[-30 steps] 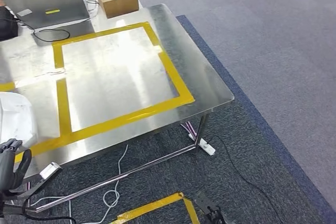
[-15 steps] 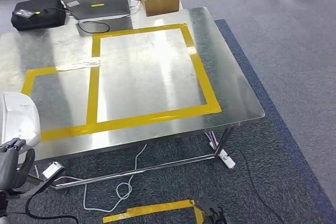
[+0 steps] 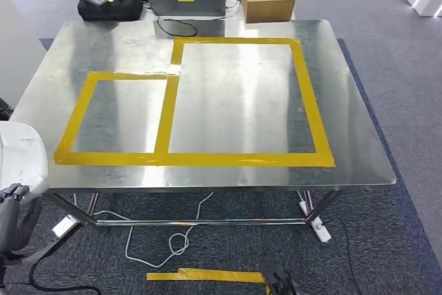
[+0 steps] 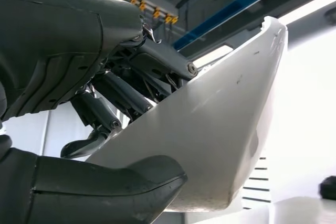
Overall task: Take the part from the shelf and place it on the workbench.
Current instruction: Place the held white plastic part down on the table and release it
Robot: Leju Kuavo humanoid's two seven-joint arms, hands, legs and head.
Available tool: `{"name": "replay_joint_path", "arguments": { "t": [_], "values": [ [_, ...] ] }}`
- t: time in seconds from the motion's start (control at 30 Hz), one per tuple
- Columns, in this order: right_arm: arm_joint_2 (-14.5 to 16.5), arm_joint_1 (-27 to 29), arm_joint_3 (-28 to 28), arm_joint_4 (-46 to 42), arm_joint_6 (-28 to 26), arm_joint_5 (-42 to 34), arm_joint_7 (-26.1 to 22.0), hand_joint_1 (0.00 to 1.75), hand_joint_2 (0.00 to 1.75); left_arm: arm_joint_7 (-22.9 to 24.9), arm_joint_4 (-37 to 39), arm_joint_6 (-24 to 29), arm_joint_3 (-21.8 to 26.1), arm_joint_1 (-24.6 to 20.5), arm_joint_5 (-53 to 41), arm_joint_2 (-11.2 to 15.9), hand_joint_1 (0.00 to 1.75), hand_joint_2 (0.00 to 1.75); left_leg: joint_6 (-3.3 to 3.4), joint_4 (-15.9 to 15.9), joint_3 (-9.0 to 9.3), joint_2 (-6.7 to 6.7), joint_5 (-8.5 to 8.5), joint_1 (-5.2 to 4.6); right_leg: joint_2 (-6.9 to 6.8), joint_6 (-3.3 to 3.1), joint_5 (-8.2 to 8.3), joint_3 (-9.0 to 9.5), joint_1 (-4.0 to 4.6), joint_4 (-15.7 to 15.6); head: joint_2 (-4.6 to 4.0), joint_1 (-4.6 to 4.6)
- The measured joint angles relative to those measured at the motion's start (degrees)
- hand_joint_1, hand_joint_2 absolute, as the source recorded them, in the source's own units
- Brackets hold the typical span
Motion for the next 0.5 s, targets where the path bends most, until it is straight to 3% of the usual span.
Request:
{"name": "replay_joint_path", "arguments": {
  "t": [0.07,0.13,0.17,0.2,0.23,0.3,0.33,0.4,0.5],
  "values": [
    [0.00,-0.05,0.00,-0.01,0.00,-0.03,-0.15,0.00,0.00,-0.04,-0.02,-0.01,-0.04,-0.19,-0.03,0.03,1.75,1.75,0.75,-0.15,0.07,-1.18,0.07,0.20,3.51,0.36,-3.11,-2.66,-0.21,5.48,0.00,0.32],
    [0.00,0.16,0.00,0.02,0.08,-0.25,-0.28,0.00,0.00,-0.14,-0.02,-0.12,-0.19,-0.34,-0.18,0.04,1.75,1.75,1.15,-0.13,0.05,-2.24,-0.01,0.12,5.89,0.28,-6.29,-7.13,-0.24,13.83,0.00,0.52],
    [0.00,0.30,0.00,0.04,0.21,-0.44,-0.33,0.00,0.00,-0.29,-0.02,-0.24,-0.33,-0.37,-0.31,0.06,1.75,1.75,1.23,-0.12,0.10,-2.76,-0.06,0.05,6.28,0.19,-6.58,-8.83,-0.24,16.42,0.00,0.56],
    [-0.01,0.39,0.00,0.04,0.41,-0.63,-0.37,0.00,0.00,-0.52,-0.02,-0.40,-0.56,-0.44,-0.48,0.09,1.75,1.75,1.24,-0.11,0.20,-3.27,-0.12,-0.01,6.40,0.06,-5.60,-9.50,-0.23,16.67,0.00,0.56],
    [-0.01,0.39,0.00,0.04,0.66,-0.79,-0.40,0.00,0.00,-0.81,-0.02,-0.57,-0.91,-0.60,-0.62,0.13,1.75,1.75,1.20,-0.10,0.35,-3.70,-0.18,-0.04,6.43,-0.12,-3.53,-9.02,-0.22,14.52,0.00,0.56],
    [-0.02,0.20,0.00,0.04,1.19,-0.96,-0.44,0.00,0.00,-1.50,0.03,-0.87,-1.92,-1.22,-0.81,0.26,1.75,1.75,0.90,-0.05,0.66,-4.34,-0.39,-0.16,6.58,-0.59,1.18,-6.00,-0.15,6.47,0.00,0.59],
    [-0.02,0.04,0.00,0.04,1.40,-0.99,-0.46,0.00,0.00,-1.78,0.08,-1.02,-2.51,-1.63,-0.84,0.33,1.75,1.75,0.67,0.06,0.66,-4.57,-0.48,-0.24,6.69,-0.77,2.49,-4.53,-0.12,3.16,0.00,0.59],
    [0.01,-0.16,0.00,0.04,1.69,-1.01,-0.49,0.00,0.00,-2.09,0.18,-1.27,-3.53,-2.37,-0.86,0.54,1.75,1.75,0.50,0.37,0.44,-4.78,-0.58,-0.41,6.95,-0.72,3.06,-3.29,-0.11,0.43,0.00,0.57],
    [0.02,-0.17,-0.01,0.04,1.85,-1.02,-0.49,0.00,0.00,-2.18,0.34,-1.40,-4.40,-3.01,-0.86,0.82,1.75,1.75,0.77,0.34,0.42,-4.69,-0.47,-0.31,7.21,-0.61,3.21,-3.24,0.00,0.25,0.00,0.57]
  ]
}}
